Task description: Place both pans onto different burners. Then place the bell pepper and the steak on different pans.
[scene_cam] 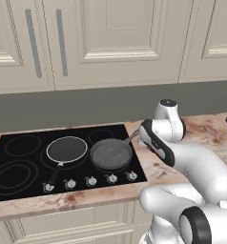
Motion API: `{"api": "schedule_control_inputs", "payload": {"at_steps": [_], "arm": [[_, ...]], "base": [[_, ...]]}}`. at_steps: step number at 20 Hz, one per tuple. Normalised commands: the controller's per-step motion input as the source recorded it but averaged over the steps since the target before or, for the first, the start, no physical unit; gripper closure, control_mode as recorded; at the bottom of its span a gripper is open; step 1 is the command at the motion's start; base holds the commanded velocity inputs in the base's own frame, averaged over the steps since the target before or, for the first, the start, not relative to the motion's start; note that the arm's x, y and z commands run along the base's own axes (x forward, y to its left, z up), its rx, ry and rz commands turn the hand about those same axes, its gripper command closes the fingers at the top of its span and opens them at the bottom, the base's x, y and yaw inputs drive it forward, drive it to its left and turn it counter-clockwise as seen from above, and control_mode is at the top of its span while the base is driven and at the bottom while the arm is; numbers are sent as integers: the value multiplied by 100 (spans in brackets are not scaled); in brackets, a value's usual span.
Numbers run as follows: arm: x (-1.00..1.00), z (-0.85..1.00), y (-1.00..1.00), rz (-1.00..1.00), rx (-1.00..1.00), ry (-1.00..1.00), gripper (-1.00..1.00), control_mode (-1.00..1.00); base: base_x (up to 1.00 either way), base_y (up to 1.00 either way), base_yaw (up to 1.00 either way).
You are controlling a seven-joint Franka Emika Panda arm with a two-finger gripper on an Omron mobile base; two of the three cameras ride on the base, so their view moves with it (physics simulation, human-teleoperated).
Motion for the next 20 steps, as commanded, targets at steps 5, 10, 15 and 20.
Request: {"api": "schedule_control_inputs", "payload": {"at_steps": [5, 10, 15, 20], "arm": [[0, 20, 32, 0, 0, -3, 100, -100], [0, 12, 32, 0, 0, -1, 100, -100], [0, 10, 39, 0, 0, 0, 100, -100], [0, 3, 40, 1, 0, 0, 100, -100]], "base": [[0, 0, 0], [0, 0, 0], [0, 0, 0], [0, 0, 0]]}}
